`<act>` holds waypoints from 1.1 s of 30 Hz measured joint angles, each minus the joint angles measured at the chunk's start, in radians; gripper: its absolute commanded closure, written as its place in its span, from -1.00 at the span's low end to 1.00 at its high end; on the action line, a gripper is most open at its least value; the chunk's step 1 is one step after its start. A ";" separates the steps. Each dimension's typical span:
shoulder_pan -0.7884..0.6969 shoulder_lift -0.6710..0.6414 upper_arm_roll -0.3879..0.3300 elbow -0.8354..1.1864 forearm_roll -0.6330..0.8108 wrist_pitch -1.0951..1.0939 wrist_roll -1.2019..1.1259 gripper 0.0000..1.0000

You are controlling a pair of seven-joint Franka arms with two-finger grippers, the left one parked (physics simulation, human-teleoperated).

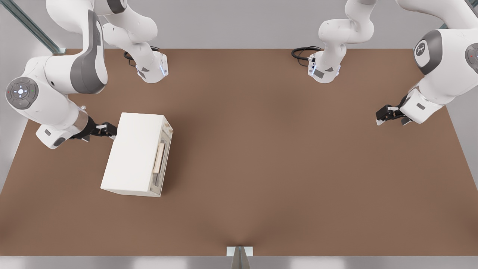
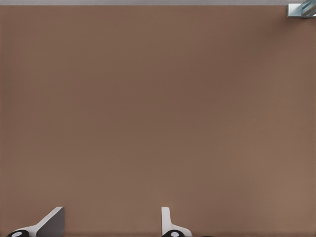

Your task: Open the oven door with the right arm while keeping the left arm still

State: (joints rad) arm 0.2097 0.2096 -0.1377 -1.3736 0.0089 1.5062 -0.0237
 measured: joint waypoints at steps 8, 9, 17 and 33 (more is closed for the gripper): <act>0.292 0.146 0.004 -0.013 -0.309 -0.034 0.059 0.09; 0.341 0.177 0.005 -0.014 -0.353 -0.043 0.085 0.40; 0.460 0.354 0.004 0.007 -0.502 -0.070 0.339 1.00; 0.462 0.492 -0.008 0.013 -0.637 -0.020 0.687 1.00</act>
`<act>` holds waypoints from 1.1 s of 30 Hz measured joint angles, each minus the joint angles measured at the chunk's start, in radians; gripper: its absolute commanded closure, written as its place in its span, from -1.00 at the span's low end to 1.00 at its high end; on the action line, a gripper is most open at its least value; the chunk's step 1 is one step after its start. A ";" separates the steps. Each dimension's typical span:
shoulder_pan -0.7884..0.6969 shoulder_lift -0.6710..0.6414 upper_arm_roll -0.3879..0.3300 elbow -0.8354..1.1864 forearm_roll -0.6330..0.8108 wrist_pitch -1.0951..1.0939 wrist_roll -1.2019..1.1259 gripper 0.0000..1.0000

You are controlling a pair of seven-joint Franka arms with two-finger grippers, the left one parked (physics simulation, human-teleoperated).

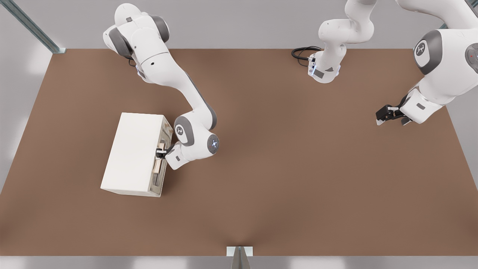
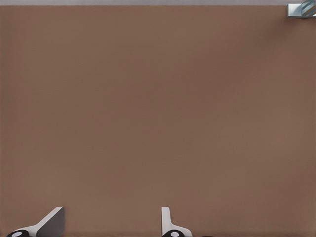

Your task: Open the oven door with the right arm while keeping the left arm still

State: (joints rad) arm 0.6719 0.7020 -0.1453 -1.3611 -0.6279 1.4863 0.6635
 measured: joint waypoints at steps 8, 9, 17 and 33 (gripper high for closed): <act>0.000 0.010 0.000 0.000 -0.004 0.005 0.093 1.00; -0.001 0.011 0.000 0.000 -0.003 0.005 0.102 1.00; 0.052 0.026 0.029 0.131 0.136 0.007 0.182 1.00; -0.495 -0.471 0.101 0.023 0.627 -0.015 -0.230 -1.00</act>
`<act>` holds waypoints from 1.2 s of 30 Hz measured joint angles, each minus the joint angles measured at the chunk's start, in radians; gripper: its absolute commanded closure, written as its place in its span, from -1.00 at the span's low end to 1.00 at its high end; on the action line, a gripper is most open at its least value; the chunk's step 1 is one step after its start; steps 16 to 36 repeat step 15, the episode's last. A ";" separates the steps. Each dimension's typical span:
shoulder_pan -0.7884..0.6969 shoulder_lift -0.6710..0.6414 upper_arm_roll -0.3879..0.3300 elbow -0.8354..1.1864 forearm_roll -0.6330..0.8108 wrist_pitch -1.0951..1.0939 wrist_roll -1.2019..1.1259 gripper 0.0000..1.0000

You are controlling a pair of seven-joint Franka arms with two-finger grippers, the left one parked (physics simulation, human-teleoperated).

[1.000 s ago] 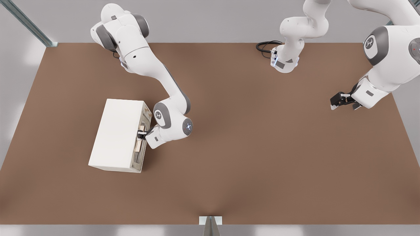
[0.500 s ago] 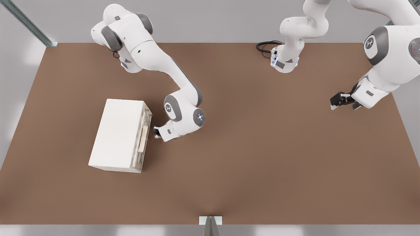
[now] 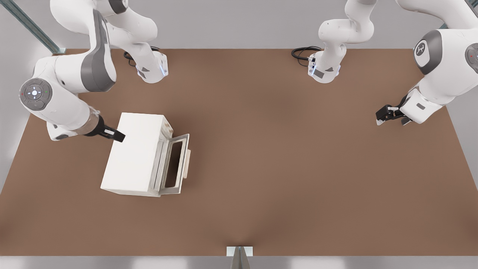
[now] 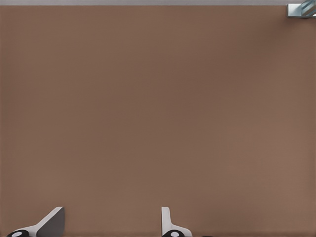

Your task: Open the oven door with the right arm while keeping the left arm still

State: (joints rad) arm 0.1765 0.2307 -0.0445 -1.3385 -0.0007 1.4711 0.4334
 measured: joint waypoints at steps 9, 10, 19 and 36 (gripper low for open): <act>-0.007 0.039 -0.003 0.034 -0.011 0.033 -0.303 -1.00; -0.006 0.041 -0.003 0.034 -0.016 0.037 -0.328 -1.00; -0.006 0.048 -0.003 0.034 -0.029 0.051 -0.435 -1.00; -0.006 0.048 -0.003 0.034 -0.029 0.051 -0.435 -1.00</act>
